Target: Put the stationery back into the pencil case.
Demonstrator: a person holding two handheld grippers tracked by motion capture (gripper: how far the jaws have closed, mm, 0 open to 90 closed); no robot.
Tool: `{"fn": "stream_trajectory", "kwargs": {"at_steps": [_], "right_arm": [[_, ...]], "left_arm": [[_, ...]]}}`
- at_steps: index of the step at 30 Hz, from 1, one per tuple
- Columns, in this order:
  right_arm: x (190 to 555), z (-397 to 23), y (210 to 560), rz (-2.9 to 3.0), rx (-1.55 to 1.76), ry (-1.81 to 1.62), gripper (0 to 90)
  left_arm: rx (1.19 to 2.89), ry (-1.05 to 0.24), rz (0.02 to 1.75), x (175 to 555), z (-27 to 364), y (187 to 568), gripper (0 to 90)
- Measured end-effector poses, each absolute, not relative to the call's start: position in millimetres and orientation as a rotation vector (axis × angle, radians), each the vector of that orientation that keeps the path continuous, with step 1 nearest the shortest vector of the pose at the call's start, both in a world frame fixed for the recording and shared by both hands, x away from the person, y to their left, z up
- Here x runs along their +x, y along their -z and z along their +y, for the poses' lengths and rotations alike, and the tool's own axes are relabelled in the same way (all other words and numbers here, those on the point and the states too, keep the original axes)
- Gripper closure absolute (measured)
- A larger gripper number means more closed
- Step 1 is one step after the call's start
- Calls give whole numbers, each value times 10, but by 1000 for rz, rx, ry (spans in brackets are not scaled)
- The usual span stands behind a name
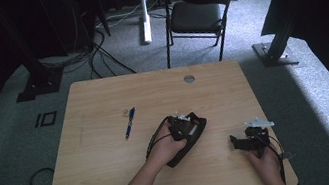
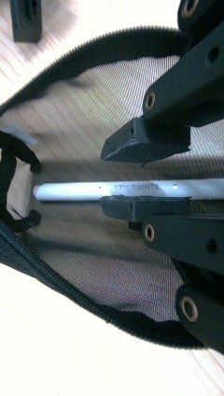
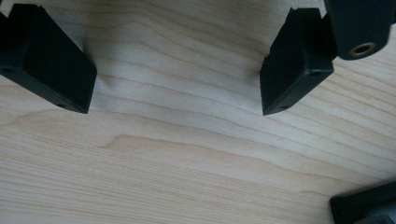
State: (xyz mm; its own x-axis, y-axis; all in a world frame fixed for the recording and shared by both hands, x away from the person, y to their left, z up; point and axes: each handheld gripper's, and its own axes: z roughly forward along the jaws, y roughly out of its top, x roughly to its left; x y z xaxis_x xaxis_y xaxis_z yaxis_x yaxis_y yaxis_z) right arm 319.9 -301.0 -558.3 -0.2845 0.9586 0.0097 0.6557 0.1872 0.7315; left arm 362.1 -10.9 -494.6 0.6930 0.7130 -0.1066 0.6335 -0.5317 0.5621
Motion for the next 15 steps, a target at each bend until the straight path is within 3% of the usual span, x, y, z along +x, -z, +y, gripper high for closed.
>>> {"fn": "stream_trajectory", "kwargs": {"at_steps": [15], "right_arm": [[3199,-3011,5583,2014,1507,-883,106]], "left_arm": [[2248,-204,891,3443,-70,4564,762]]}}
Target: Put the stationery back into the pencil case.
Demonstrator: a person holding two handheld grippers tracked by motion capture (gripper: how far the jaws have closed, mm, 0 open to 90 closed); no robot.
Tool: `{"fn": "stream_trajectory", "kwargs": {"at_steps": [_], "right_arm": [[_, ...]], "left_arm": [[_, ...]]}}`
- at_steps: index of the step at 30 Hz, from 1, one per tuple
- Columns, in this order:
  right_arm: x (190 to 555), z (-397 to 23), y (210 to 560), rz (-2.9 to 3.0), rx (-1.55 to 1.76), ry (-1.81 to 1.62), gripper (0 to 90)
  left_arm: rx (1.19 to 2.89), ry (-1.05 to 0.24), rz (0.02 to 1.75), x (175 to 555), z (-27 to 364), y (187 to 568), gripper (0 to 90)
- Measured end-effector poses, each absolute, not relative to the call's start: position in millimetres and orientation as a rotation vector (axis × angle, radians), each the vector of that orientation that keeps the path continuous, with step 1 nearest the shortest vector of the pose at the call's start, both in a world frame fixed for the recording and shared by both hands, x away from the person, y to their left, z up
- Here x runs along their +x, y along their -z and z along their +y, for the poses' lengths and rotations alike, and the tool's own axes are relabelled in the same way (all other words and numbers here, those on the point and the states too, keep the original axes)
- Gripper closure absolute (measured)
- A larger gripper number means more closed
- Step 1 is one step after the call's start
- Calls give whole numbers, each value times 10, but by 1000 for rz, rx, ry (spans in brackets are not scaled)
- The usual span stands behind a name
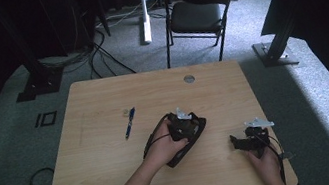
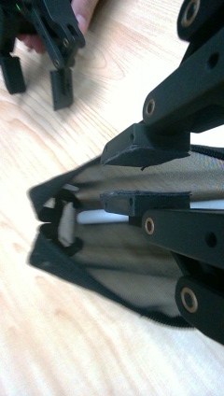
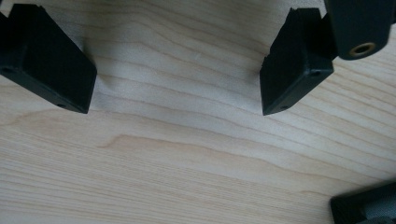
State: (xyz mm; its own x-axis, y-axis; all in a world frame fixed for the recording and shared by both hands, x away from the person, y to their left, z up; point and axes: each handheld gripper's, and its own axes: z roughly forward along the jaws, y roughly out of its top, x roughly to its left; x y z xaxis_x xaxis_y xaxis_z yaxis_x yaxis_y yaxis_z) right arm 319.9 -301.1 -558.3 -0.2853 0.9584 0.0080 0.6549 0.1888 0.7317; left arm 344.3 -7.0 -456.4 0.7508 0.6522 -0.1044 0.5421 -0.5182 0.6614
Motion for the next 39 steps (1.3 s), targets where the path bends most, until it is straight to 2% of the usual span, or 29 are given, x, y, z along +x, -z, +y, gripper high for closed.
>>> {"fn": "stream_trajectory", "kwargs": {"at_steps": [19,39], "right_arm": [[3199,-3010,5583,2013,1509,-885,106],[3199,-3012,5584,2015,1504,-883,106]], "left_arm": [[2091,-321,899,3498,386,4274,762],[1976,-449,1075,3690,1178,4407,762]]}}
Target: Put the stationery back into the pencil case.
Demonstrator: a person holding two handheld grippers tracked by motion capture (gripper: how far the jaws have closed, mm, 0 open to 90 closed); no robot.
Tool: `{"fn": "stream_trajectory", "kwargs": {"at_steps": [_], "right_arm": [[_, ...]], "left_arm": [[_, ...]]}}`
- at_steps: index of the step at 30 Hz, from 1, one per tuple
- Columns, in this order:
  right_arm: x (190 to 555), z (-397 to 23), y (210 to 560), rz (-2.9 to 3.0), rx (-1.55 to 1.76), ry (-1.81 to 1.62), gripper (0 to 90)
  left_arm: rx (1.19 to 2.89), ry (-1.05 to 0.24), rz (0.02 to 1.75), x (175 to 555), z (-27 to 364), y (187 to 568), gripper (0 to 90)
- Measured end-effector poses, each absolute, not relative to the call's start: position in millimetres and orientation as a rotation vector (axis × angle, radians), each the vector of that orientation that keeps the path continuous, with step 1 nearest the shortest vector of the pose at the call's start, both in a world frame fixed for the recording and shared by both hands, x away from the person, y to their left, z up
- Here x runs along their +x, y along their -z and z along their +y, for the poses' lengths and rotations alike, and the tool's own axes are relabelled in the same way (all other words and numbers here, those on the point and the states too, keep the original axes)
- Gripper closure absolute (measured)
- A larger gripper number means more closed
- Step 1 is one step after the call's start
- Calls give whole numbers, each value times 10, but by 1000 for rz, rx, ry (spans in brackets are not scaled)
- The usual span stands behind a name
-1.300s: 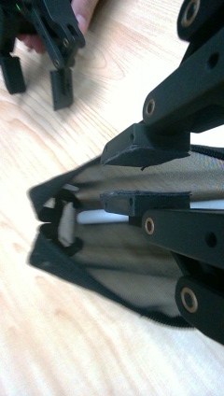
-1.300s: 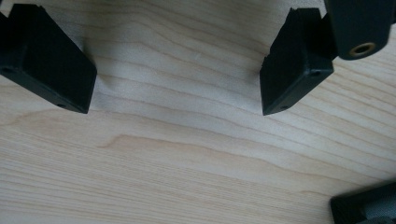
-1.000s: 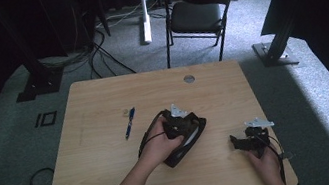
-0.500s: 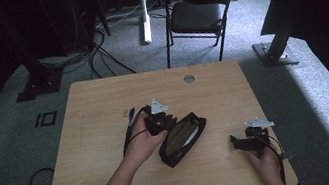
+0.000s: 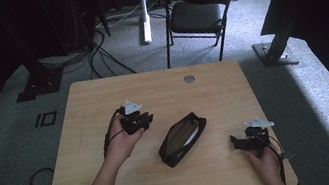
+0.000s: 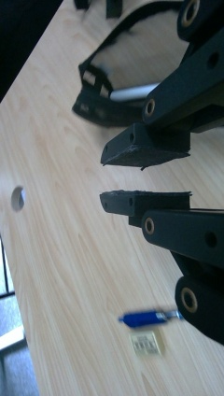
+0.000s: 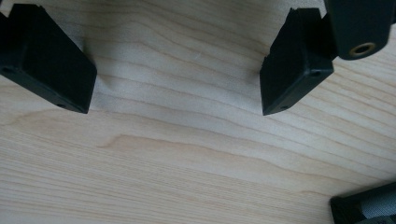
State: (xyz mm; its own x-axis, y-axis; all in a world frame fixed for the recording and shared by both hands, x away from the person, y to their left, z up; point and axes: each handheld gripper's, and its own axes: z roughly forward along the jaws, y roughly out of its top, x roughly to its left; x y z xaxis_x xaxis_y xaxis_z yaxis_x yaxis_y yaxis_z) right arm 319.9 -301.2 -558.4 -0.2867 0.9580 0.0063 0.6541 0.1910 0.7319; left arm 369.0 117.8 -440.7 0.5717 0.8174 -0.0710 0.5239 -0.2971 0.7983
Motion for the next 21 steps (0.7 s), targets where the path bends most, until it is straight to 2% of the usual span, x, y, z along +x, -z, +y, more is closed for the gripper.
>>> {"fn": "stream_trajectory", "kwargs": {"at_steps": [7,14,21], "right_arm": [[3199,-3012,5584,2015,1505,-883,106],[3198,-3011,5584,2015,1507,-883,106],[3199,-3011,5584,2015,1507,-883,106]], "left_arm": [[1925,-496,1158,3794,1497,4517,760],[1910,-504,1256,3887,1740,4705,706],[1901,-508,1271,3949,1852,4889,639]]}}
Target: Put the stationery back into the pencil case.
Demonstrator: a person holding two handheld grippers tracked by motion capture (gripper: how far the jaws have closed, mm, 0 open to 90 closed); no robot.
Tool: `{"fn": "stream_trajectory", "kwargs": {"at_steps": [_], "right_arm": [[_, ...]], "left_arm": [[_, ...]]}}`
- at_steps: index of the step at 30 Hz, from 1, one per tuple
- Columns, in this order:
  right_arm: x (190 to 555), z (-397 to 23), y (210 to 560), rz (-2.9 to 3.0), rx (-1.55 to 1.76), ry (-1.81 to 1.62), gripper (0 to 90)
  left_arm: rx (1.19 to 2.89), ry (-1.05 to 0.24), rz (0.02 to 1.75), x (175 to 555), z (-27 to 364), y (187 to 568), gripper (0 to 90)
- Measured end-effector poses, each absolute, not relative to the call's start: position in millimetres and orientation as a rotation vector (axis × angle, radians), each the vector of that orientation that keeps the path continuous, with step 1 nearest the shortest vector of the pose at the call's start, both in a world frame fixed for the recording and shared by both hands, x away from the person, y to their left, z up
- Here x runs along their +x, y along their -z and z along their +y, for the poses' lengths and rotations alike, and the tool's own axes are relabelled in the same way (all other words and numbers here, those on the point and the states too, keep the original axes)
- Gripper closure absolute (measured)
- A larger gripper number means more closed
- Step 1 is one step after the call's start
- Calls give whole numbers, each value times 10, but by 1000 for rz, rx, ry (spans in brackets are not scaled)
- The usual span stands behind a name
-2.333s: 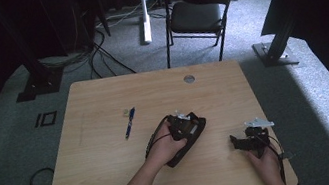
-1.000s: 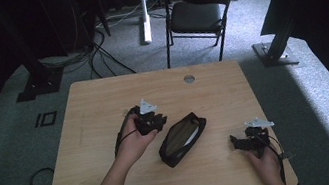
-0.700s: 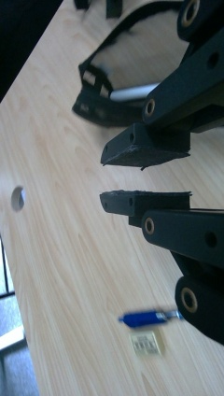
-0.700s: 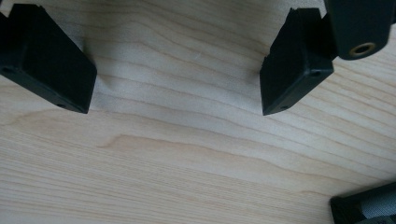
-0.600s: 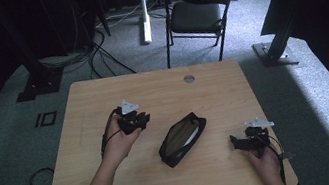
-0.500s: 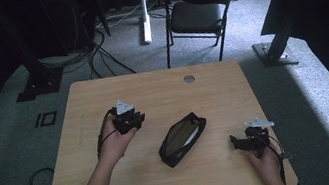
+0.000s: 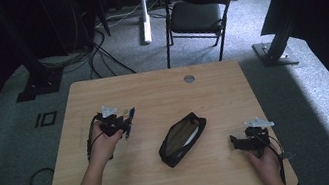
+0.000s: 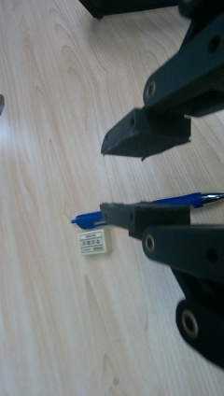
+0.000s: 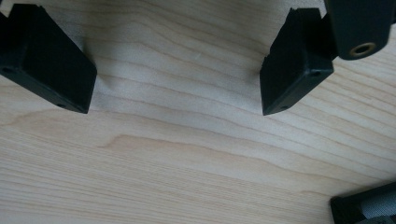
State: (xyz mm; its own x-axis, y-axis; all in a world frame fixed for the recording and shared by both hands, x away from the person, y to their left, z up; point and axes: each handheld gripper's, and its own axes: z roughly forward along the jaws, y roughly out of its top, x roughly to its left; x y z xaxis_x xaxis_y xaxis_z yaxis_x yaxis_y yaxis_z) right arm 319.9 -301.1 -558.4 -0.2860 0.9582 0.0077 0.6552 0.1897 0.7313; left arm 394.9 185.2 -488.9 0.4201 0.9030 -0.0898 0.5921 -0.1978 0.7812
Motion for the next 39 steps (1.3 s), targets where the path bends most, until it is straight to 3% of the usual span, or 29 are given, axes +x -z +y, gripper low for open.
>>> {"fn": "stream_trajectory", "kwargs": {"at_steps": [10,21,39], "right_arm": [[3199,-3011,5584,2015,1506,-883,106],[3199,-3011,5584,2015,1507,-883,106],[3199,-3011,5584,2015,1507,-883,106]], "left_arm": [[1913,-452,1271,4075,1776,5072,489],[1933,-475,1287,4260,1680,5190,467],[2007,-483,1349,4434,1667,5354,524]]}}
